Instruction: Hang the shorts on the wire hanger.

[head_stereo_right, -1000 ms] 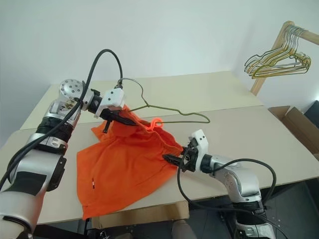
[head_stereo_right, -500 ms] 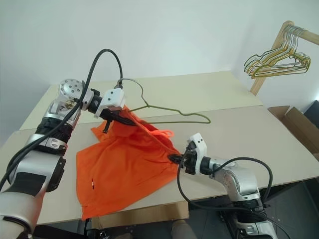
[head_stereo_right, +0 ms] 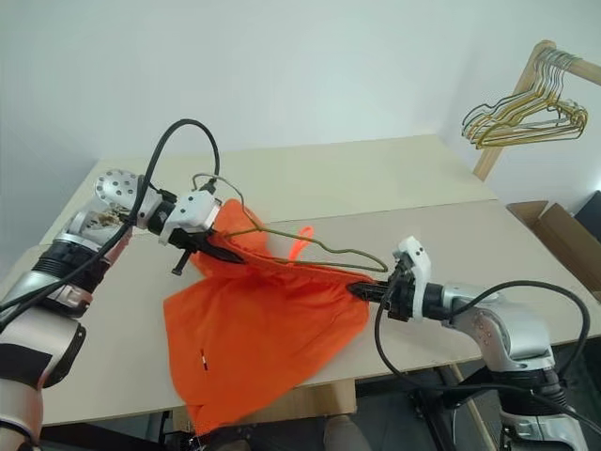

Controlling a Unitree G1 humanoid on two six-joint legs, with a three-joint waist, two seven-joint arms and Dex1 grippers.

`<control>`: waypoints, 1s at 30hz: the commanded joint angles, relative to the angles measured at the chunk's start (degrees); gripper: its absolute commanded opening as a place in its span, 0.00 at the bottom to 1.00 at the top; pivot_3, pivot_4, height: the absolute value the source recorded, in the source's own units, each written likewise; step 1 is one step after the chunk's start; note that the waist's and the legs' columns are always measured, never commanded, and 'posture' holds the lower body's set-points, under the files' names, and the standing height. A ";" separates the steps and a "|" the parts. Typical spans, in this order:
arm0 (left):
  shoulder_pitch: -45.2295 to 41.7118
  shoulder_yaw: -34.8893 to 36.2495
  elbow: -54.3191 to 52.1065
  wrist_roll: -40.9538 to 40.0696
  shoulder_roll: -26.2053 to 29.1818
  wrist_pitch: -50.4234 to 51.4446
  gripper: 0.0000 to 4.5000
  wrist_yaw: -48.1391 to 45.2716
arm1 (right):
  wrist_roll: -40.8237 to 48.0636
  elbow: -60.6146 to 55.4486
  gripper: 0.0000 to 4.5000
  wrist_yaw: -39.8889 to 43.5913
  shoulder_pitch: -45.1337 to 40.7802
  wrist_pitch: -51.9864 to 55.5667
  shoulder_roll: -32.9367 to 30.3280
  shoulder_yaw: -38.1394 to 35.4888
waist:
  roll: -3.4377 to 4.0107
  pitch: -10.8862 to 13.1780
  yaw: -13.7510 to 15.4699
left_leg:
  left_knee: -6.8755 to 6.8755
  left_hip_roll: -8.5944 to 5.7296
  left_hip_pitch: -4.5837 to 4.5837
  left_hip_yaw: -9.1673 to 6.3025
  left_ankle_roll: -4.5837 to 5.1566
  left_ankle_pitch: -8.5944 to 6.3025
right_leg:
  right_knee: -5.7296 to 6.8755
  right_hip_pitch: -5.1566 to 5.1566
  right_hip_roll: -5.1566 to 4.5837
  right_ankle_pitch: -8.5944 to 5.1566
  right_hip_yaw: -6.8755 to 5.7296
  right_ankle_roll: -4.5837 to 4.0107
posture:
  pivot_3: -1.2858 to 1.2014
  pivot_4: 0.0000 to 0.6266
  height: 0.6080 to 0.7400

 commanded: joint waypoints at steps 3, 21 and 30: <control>-1.87 3.20 7.17 5.93 2.55 -2.54 0.00 0.37 | -0.73 3.12 0.01 1.26 0.41 -0.16 -5.56 -4.44 | 0.00 0.00 0.02 | 0.00 0.00 -0.02 0.01 0.00 0.00 | 0.00 -0.02 0.00 -0.03 -0.01 -0.03 | 0.45 0.00 1.00; -0.76 5.68 13.29 11.15 4.06 -4.36 0.00 -0.48 | 0.27 3.70 0.01 3.84 1.68 -0.82 -10.63 -6.33 | 0.00 0.00 -0.01 | 0.02 -0.01 -0.05 0.04 0.00 0.00 | 0.00 -0.02 -0.01 -0.05 -0.01 -0.02 | 0.45 0.02 1.00; -1.20 6.12 15.16 13.96 2.48 -1.26 0.00 3.85 | 1.62 3.01 0.01 4.01 2.67 -0.82 -11.92 -7.11 | 0.00 0.00 0.01 | 0.02 -0.01 -0.05 0.03 0.00 0.00 | 0.00 -0.02 -0.01 -0.06 0.00 -0.02 | 0.45 0.03 1.00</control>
